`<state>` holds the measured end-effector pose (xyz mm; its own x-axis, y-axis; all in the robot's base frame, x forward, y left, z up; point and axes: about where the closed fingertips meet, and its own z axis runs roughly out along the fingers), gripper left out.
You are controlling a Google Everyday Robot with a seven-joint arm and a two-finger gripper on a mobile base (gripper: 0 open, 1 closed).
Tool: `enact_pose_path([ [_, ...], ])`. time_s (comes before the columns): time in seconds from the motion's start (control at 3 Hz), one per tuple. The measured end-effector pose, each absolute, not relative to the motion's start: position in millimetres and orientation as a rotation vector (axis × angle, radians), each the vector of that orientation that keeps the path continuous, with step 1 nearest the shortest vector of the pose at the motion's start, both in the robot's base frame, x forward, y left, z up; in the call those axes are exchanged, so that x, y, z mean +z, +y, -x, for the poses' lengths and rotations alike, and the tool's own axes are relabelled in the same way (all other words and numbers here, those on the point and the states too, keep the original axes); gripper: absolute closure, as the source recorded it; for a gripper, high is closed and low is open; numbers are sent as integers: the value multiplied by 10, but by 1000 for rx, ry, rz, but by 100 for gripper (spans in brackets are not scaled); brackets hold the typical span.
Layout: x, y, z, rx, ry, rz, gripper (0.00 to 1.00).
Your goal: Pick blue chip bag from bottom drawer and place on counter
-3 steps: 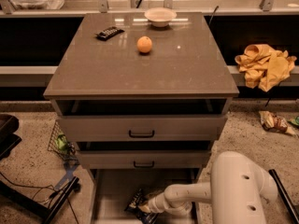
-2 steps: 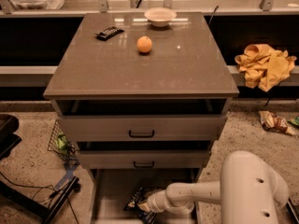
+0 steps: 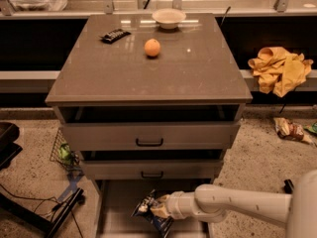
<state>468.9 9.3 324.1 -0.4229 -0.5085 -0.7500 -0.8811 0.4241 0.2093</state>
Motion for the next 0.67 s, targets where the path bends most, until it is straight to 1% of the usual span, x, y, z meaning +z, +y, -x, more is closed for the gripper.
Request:
enact_pose_path([
  [0.67, 4515, -473, -4741, 816, 1989, 1031, 100],
])
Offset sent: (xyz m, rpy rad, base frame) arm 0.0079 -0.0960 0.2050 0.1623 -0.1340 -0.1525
